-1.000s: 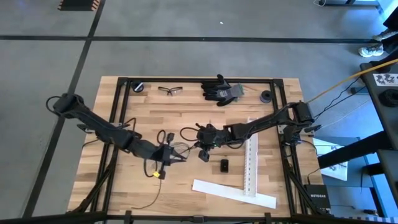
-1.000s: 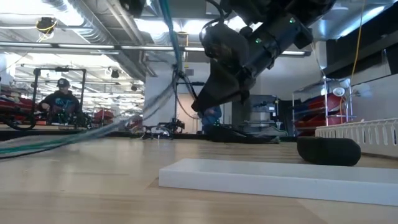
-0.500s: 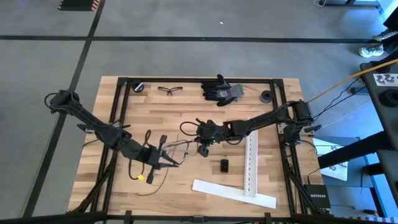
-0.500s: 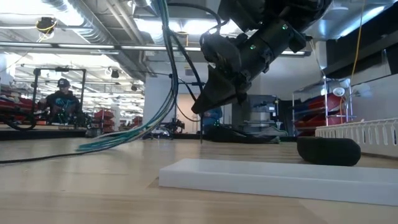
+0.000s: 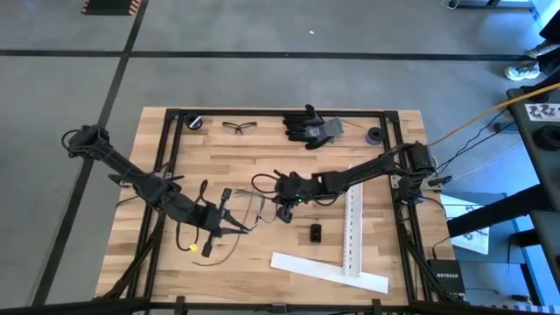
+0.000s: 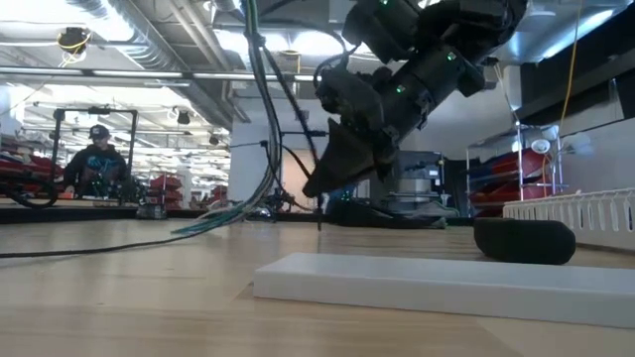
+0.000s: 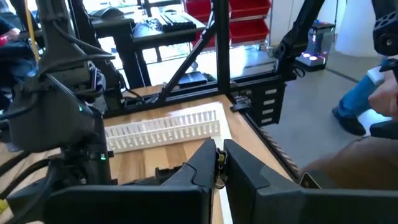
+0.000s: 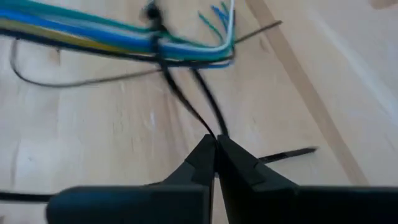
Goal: Ziptie cables
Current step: Wrap the cable wires with the black zip tie
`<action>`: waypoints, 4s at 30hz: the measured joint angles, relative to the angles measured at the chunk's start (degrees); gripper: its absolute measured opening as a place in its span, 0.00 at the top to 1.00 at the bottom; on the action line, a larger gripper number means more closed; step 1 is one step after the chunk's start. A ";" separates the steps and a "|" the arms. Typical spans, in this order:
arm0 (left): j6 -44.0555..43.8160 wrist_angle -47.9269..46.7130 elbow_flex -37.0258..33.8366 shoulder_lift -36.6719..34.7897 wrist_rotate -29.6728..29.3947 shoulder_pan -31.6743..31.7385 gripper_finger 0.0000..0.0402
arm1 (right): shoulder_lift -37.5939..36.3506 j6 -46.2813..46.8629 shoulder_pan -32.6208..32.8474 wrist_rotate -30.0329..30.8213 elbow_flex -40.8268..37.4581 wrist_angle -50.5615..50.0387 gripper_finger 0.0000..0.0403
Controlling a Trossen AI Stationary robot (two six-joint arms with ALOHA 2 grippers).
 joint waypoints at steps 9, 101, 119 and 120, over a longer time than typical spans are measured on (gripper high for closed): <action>-4.01 -1.21 -1.76 7.01 0.04 3.57 0.99 | -0.02 -1.04 0.04 -1.05 -0.02 2.43 1.00; -15.05 -12.31 -2.89 32.94 -2.21 11.34 1.00 | -2.48 -21.17 -1.66 0.43 0.07 -13.25 1.00; -13.79 -8.65 -2.23 25.61 -6.31 10.51 1.00 | -3.19 -29.62 -3.32 -1.03 1.40 -15.29 1.00; -12.81 -7.51 -2.21 25.09 -6.56 10.81 1.00 | -3.18 -29.62 -3.32 -1.04 1.40 -15.23 1.00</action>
